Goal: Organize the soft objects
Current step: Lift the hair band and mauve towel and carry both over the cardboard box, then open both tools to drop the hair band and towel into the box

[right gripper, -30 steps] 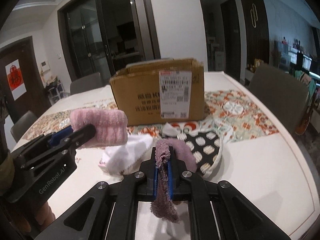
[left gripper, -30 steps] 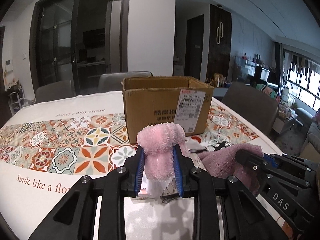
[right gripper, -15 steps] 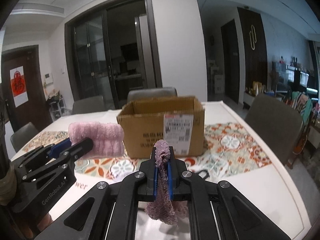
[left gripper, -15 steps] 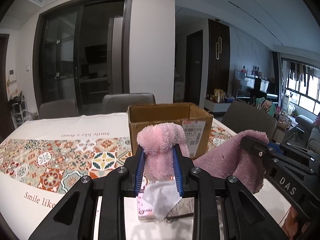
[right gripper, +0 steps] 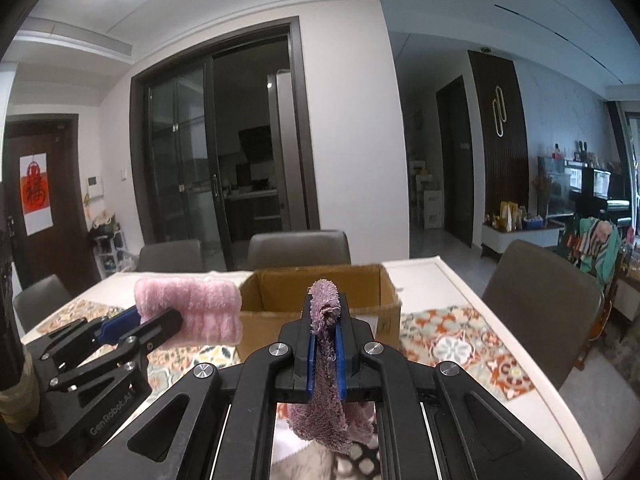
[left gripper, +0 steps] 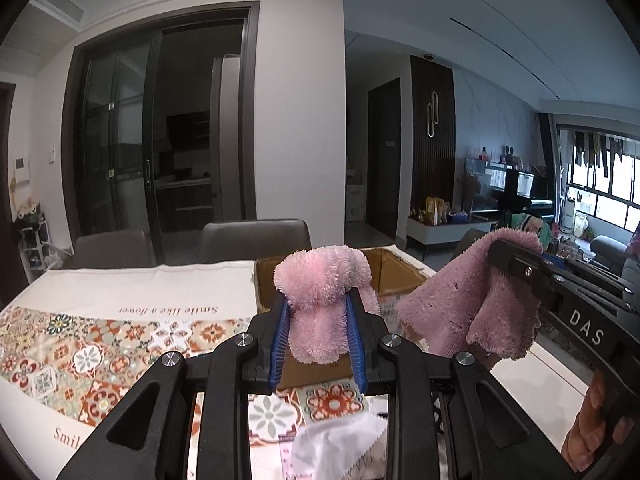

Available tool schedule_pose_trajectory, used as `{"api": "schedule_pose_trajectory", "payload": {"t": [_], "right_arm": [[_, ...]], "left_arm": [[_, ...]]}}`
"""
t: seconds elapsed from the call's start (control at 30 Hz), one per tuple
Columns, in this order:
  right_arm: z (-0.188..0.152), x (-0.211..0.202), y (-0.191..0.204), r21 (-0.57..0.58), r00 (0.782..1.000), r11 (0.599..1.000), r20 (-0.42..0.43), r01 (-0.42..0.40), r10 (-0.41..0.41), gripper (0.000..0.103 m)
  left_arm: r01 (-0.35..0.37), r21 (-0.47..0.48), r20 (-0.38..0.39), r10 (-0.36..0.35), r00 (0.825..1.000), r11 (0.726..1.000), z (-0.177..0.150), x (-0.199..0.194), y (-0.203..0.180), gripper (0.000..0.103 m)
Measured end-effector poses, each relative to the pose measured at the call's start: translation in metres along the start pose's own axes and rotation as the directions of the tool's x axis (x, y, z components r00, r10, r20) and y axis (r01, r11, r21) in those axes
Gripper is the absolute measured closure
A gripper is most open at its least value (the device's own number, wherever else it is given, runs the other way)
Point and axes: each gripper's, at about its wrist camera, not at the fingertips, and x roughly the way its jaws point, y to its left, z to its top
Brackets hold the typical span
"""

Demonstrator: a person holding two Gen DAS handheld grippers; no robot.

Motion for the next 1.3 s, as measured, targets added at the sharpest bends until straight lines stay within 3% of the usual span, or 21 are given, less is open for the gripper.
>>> {"api": "schedule_pose_trajectory", "payload": {"t": [0.43, 0.77, 0.97, 1.3], "right_arm": [[0.048, 0.032, 0.006, -0.057, 0.995, 0.998, 0.102, -0.011, 0.016, 0.094], [0.066, 0.073, 0.005, -0.09, 0.993, 0.996, 0.11, -0.022, 0.032, 0.094], [0.063, 0.105, -0.005, -0.089, 0.997, 0.995, 0.066, -0.034, 0.04, 0.094], [0.04, 0.171, -0.028, -0.042, 0.991, 0.998, -0.124, -0.051, 0.045, 0.094]], "left_arm": [[-0.021, 0.015, 0.022, 0.02, 1.0, 1.0, 0.03, 0.049, 0.01, 0.076], [-0.037, 0.031, 0.005, 0.037, 0.999, 0.999, 0.041, 0.096, 0.011, 0.076], [-0.036, 0.036, -0.03, 0.037, 0.999, 0.999, 0.038, 0.12, 0.011, 0.076], [-0.036, 0.067, -0.154, 0.046, 0.987, 0.997, 0.019, 0.165, 0.008, 0.076]]}}
